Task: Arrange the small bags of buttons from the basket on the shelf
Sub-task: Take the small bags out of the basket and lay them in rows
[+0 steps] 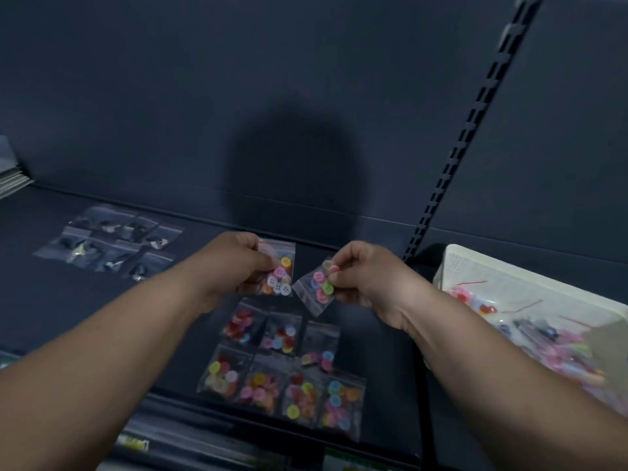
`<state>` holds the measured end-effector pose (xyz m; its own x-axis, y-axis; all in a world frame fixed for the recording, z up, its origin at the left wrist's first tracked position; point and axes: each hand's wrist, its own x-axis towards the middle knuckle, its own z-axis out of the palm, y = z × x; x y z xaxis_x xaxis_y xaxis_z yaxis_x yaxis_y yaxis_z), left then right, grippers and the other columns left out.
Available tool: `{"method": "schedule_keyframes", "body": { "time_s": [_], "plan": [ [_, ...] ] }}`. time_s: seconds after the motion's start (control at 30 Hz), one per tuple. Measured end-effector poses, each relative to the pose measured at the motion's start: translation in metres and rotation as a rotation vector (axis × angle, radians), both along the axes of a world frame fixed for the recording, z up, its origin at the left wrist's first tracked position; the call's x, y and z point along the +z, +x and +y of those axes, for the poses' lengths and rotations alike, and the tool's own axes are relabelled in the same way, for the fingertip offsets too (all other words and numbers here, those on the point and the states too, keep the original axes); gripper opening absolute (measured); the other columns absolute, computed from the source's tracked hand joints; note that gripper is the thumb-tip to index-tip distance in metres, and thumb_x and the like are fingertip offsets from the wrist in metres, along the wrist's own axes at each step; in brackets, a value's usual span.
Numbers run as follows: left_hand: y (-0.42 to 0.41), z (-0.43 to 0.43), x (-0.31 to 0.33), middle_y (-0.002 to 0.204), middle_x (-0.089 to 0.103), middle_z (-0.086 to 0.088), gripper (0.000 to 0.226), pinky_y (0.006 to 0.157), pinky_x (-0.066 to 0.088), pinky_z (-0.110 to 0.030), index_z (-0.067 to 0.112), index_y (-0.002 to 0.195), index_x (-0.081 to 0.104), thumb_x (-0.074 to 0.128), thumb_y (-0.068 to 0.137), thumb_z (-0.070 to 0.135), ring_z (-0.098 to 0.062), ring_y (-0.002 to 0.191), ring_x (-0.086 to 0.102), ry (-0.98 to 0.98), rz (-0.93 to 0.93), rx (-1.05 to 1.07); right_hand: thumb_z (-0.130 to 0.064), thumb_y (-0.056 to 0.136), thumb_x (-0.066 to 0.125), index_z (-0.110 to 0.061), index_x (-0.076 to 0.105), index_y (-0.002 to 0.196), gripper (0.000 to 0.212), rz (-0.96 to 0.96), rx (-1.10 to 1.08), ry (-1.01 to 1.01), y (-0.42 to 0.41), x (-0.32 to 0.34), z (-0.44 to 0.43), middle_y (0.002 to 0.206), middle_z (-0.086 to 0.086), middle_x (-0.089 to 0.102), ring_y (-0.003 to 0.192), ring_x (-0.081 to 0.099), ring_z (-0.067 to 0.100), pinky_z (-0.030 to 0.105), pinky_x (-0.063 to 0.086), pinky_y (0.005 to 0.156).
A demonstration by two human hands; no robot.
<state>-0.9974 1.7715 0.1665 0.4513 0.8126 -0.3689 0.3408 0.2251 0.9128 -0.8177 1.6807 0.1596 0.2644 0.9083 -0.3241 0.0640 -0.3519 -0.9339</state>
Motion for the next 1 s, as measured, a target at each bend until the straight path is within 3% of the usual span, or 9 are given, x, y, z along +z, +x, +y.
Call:
{"method": "schedule_keyframes", "body": {
  "time_s": [0.1,0.17,0.27,0.37,0.53,0.63,0.73,0.9,1.0],
  "plan": [
    [-0.015,0.017,-0.012,0.065,0.064,-0.003,0.012,0.057,0.049,-0.025,0.011,0.080,0.058,0.065,0.083,0.002,-0.012,0.054,0.057,0.052,0.103,-0.016,0.011,0.077,0.065,-0.011,0.053,0.071,0.026,-0.148,-0.095,0.027,-0.020,-0.015,0.012,0.081,0.018,0.060,0.075,0.061,0.028,0.030,0.049,0.059],
    [-0.022,0.027,-0.018,0.063,0.064,-0.002,0.014,0.051,0.046,-0.022,0.012,0.079,0.057,0.067,0.082,0.002,-0.011,0.053,0.057,0.070,0.147,-0.023,0.005,0.075,0.069,-0.013,0.054,0.069,0.025,-0.286,-0.132,0.044,-0.029,-0.023,0.018,0.072,0.010,0.058,0.068,0.056,0.021,0.029,0.043,0.058],
    [-0.022,0.038,-0.030,0.070,0.064,-0.004,0.013,0.054,0.046,-0.024,0.012,0.082,0.057,0.066,0.084,0.004,-0.014,0.059,0.057,0.071,0.154,-0.035,-0.003,0.079,0.070,-0.014,0.053,0.069,0.022,-0.473,-0.161,0.057,-0.033,-0.031,0.022,0.062,-0.001,0.052,0.053,0.044,0.010,0.018,0.037,0.047],
    [-0.018,0.047,-0.040,0.074,0.064,-0.005,0.011,0.056,0.046,-0.025,0.012,0.083,0.057,0.065,0.085,0.005,-0.014,0.063,0.057,0.065,0.124,-0.039,-0.010,0.081,0.070,-0.016,0.051,0.069,0.023,-0.600,-0.200,0.089,-0.035,-0.039,0.024,0.061,-0.004,0.052,0.054,0.044,0.010,0.022,0.039,0.050],
    [-0.012,0.061,-0.059,0.083,0.066,-0.008,0.015,0.049,0.044,-0.019,0.014,0.087,0.059,0.068,0.081,0.003,-0.012,0.063,0.058,0.142,0.188,-0.091,-0.011,0.086,0.065,-0.018,0.061,0.079,0.011,-0.779,-0.060,0.099,-0.046,-0.053,0.032,0.086,-0.005,0.057,0.074,0.054,0.011,0.019,0.041,0.066],
    [-0.017,0.066,-0.067,0.107,0.063,-0.009,0.041,0.068,0.047,-0.021,0.015,0.116,0.056,0.072,0.079,0.014,-0.018,0.086,0.062,0.337,0.363,-0.194,-0.008,0.092,0.055,-0.015,0.069,0.102,0.019,-0.776,0.106,-0.014,-0.049,-0.064,0.030,0.111,0.002,0.063,0.103,0.059,0.017,0.019,0.042,0.087],
    [-0.023,0.069,-0.068,0.122,0.050,-0.007,0.066,0.087,0.042,-0.027,0.018,0.136,0.043,0.073,0.078,0.026,-0.022,0.107,0.054,0.526,0.469,-0.242,-0.005,0.093,0.051,-0.015,0.068,0.110,0.026,-0.741,0.046,-0.020,-0.045,-0.062,0.029,0.117,0.004,0.063,0.108,0.059,0.020,0.025,0.044,0.095],
    [-0.028,0.069,-0.073,0.099,0.048,0.001,0.016,0.078,0.037,-0.023,0.026,0.097,0.064,0.069,0.082,0.027,-0.015,0.094,0.054,0.648,0.468,-0.368,-0.008,0.092,0.055,-0.017,0.070,0.100,0.019,-0.800,0.053,-0.024,-0.041,-0.061,0.037,0.101,-0.004,0.055,0.096,0.058,0.018,0.020,0.041,0.081],
    [-0.028,0.066,-0.078,0.096,0.047,0.002,0.010,0.079,0.040,-0.024,0.027,0.093,0.066,0.066,0.084,0.026,-0.014,0.090,0.054,0.649,0.479,-0.424,-0.010,0.091,0.057,-0.017,0.070,0.102,0.019,-0.827,0.092,-0.055,-0.044,-0.064,0.041,0.103,-0.005,0.054,0.097,0.057,0.016,0.016,0.035,0.078]
  ]
}}
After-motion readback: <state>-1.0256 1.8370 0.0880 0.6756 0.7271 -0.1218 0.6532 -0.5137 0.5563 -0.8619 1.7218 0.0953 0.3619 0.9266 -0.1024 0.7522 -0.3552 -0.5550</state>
